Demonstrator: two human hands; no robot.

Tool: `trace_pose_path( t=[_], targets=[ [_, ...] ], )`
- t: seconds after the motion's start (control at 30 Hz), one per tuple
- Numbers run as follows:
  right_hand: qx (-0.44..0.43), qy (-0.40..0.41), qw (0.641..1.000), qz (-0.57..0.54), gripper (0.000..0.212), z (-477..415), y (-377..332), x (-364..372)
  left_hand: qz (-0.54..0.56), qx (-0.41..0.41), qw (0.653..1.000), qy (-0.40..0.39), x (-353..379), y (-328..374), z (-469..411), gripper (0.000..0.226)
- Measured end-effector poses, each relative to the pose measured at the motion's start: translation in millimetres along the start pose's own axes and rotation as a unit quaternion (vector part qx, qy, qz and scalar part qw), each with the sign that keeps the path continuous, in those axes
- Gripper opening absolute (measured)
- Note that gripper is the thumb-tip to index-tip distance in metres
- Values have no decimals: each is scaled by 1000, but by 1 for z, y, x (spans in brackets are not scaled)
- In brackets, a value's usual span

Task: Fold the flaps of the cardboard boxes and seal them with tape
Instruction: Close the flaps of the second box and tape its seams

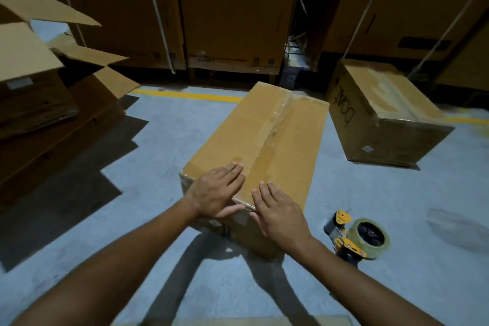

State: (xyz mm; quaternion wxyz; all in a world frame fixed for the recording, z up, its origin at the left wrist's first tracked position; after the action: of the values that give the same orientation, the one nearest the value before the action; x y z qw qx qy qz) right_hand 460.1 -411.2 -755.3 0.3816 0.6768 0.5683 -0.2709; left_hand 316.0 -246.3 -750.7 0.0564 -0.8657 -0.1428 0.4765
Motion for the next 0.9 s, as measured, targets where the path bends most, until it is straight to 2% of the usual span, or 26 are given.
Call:
trace_pose_path(
  t=[0.07, 0.13, 0.23, 0.3, 0.37, 0.47, 0.6, 0.7, 0.8, 0.9],
  targets=[
    [-33, 13, 999, -32, 50, 0, 12, -2, -2, 39, 998, -41, -1, -7, 0, 79],
    [-71, 7, 996, -61, 51, 3, 25, -6, 6, 37, 997, -62, -1, -7, 0, 78],
    [-51, 46, 993, -101, 44, 13, 29, -2, 17, 1, 998, -67, -3, -5, 4, 78],
    [10, 113, 989, -99, 36, 25, 22, 4, 14, -43, 996, -76, -3, -3, 5, 83],
    [107, 144, 980, -86, 39, 35, 13, 8, -3, -89, 990, -108, -3, 0, 3, 91],
    [246, 130, 953, -120, 49, 36, 4, 8, -38, -150, 975, -159, -7, 7, -2, 102],
    [321, 68, 920, -213, 63, 30, -2, -12, -50, -234, 948, -211, -20, 20, -4, 112],
    [396, 51, 879, -260, 57, 26, -5, -20, 7, -251, 940, -229, -30, 21, -11, 117],
    [485, 61, 830, -267, 57, 22, -14, -25, 78, -288, 931, -211, -34, 2, -5, 106],
    [571, 67, 764, -294, 72, 15, -21, -32, 54, -424, 894, -133, -25, -15, 5, 76]
  ],
)
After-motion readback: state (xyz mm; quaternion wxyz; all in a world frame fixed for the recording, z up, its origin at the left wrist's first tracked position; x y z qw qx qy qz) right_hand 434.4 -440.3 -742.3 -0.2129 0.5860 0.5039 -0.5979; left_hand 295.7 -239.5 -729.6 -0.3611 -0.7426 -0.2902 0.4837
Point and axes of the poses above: each hand's wrist, its own z-axis away from the middle knuckle, its own x-axis out of the palm, y = z × x, the point moved 1 cm from there along -z, towards the middle knuckle, and after that the axes turned 12 degrees about y, right-handed, at the moved point
